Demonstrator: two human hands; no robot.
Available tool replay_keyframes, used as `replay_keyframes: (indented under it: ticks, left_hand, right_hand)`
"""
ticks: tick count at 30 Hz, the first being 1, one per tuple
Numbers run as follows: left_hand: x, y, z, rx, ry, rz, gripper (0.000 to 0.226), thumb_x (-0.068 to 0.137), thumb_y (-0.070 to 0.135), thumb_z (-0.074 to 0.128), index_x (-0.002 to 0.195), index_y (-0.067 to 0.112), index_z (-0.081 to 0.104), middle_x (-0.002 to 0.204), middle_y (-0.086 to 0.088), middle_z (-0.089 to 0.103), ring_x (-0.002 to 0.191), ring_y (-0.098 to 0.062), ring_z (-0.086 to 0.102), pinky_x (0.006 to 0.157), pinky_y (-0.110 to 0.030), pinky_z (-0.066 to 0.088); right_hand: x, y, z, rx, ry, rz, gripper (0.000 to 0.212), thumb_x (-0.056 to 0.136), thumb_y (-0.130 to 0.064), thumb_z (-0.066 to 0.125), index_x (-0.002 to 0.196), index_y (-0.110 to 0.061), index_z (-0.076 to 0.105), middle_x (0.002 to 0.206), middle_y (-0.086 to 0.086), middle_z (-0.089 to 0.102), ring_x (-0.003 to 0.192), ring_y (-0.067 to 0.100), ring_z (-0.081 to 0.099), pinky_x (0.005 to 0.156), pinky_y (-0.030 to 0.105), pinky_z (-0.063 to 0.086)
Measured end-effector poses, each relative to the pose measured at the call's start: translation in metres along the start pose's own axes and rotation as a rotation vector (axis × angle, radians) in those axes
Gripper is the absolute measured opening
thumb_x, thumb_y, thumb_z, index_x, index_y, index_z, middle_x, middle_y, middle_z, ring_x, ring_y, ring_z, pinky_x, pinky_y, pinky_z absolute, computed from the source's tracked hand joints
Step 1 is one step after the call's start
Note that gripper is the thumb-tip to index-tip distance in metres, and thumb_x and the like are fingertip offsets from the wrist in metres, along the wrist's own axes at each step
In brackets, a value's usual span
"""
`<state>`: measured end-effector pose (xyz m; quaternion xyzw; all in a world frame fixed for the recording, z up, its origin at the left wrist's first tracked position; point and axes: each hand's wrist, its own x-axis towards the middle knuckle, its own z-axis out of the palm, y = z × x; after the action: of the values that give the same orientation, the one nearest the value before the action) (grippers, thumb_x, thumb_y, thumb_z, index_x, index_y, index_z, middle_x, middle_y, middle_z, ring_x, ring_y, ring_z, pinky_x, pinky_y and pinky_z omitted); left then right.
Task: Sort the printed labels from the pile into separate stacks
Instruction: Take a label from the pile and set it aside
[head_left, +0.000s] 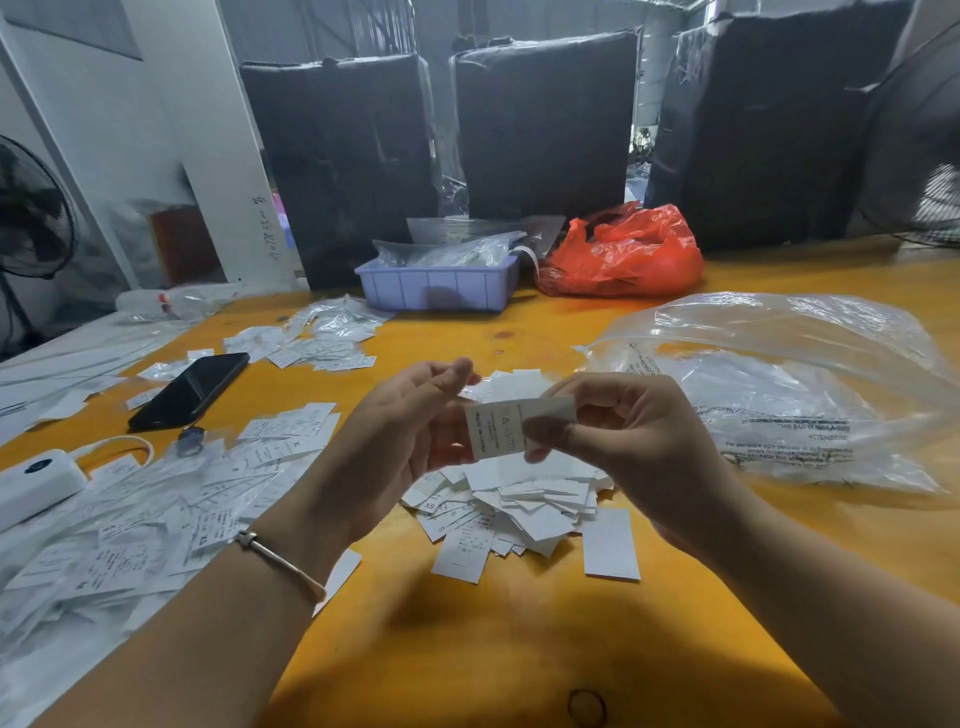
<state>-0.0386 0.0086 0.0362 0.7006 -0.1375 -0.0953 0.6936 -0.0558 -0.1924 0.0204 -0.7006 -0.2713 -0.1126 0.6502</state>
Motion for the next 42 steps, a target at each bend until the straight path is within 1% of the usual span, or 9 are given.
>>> replay_keyframes:
  ticks: [3, 7, 10, 16, 20, 22, 28, 35, 42]
  left_hand:
    - [0.0, -0.002, 0.001, 0.078, -0.062, -0.078, 0.049, 0.074, 0.047, 0.073, 0.109, 0.013, 0.068, 0.085, -0.001, 0.072, 0.076, -0.009, 0.069, 0.066, -0.019, 0.054]
    - [0.0, -0.005, -0.002, 0.147, -0.123, -0.026, 0.01, 0.075, 0.019, 0.076, 0.084, 0.015, 0.076, 0.083, -0.004, 0.07, 0.074, -0.012, 0.065, 0.062, -0.018, 0.052]
    - [0.002, -0.007, -0.005, 0.175, -0.029, 0.047, 0.014, 0.069, 0.022, 0.079, 0.08, 0.014, 0.076, 0.077, -0.006, 0.072, 0.07, -0.015, 0.066, 0.063, -0.021, 0.052]
    - [0.003, -0.007, -0.003, 0.164, 0.043, 0.155, 0.035, 0.065, 0.029, 0.077, 0.083, 0.003, 0.064, 0.077, -0.009, 0.073, 0.067, -0.018, 0.068, 0.064, -0.024, 0.054]
    - [0.002, -0.005, -0.002, 0.129, 0.026, 0.215, 0.038, 0.067, 0.024, 0.078, 0.087, -0.003, 0.06, 0.083, -0.014, 0.075, 0.071, -0.022, 0.071, 0.062, -0.023, 0.054]
    - [0.0, -0.004, -0.001, 0.151, 0.032, 0.249, 0.036, 0.068, 0.021, 0.079, 0.087, -0.002, 0.059, 0.08, -0.012, 0.074, 0.067, -0.02, 0.068, 0.059, -0.021, 0.05]
    - [-0.001, -0.004, 0.001, 0.159, 0.067, 0.3, 0.035, 0.068, 0.017, 0.077, 0.1, 0.01, 0.067, 0.076, -0.004, 0.074, 0.062, -0.012, 0.065, 0.055, -0.016, 0.047]
    - [-0.001, -0.005, 0.001, 0.243, 0.0, 0.296, 0.016, 0.077, 0.02, 0.074, 0.085, 0.007, 0.07, 0.073, -0.001, 0.071, 0.064, -0.011, 0.064, 0.057, -0.017, 0.047]
    - [-0.001, -0.008, -0.001, 0.437, -0.23, 0.099, 0.02, 0.074, 0.03, 0.075, 0.082, 0.011, 0.074, 0.084, -0.012, 0.073, 0.072, -0.014, 0.066, 0.06, -0.015, 0.047]
  right_hand:
    - [-0.001, 0.0, 0.001, -0.097, -0.054, -0.023, 0.008, 0.079, -0.005, 0.072, 0.073, 0.001, 0.071, 0.078, 0.012, 0.071, 0.081, 0.027, 0.07, 0.076, 0.049, 0.057]
    - [0.0, 0.002, 0.004, -0.227, -0.094, -0.084, 0.002, 0.078, 0.001, 0.073, 0.076, 0.003, 0.073, 0.078, 0.008, 0.072, 0.076, 0.022, 0.069, 0.075, 0.045, 0.057]
    - [0.002, 0.005, -0.002, -0.284, 0.113, -0.079, 0.003, 0.081, 0.0, 0.07, 0.084, -0.002, 0.07, 0.079, 0.005, 0.072, 0.076, 0.019, 0.07, 0.072, 0.04, 0.057]
    - [0.005, 0.011, -0.014, -0.253, 0.311, 0.069, 0.052, 0.088, 0.002, 0.06, 0.131, -0.027, 0.055, 0.075, 0.01, 0.071, 0.06, 0.02, 0.07, 0.06, 0.027, 0.058]
    - [0.004, 0.012, -0.005, -0.199, 0.071, 0.213, 0.026, 0.09, 0.003, 0.051, 0.097, -0.006, 0.075, 0.077, 0.015, 0.072, 0.066, 0.026, 0.069, 0.064, 0.032, 0.057]
    - [0.002, 0.011, 0.0, -0.007, -0.08, 0.291, 0.021, 0.092, -0.015, 0.057, 0.092, -0.003, 0.075, 0.084, 0.016, 0.073, 0.077, 0.031, 0.069, 0.075, 0.034, 0.056]
    - [0.001, 0.01, -0.002, 0.095, -0.181, 0.208, 0.066, 0.07, -0.067, 0.065, 0.097, -0.007, 0.074, 0.09, 0.013, 0.074, 0.082, 0.027, 0.07, 0.081, 0.031, 0.055]
    - [0.001, 0.011, 0.002, 0.034, -0.05, 0.111, 0.021, 0.082, -0.016, 0.066, 0.089, 0.003, 0.073, 0.076, 0.015, 0.072, 0.065, 0.021, 0.067, 0.061, 0.021, 0.053]
    - [0.002, 0.009, -0.003, -0.089, -0.066, 0.05, 0.008, 0.082, -0.008, 0.069, 0.078, -0.002, 0.073, 0.067, 0.012, 0.069, 0.059, 0.018, 0.065, 0.057, 0.025, 0.053]
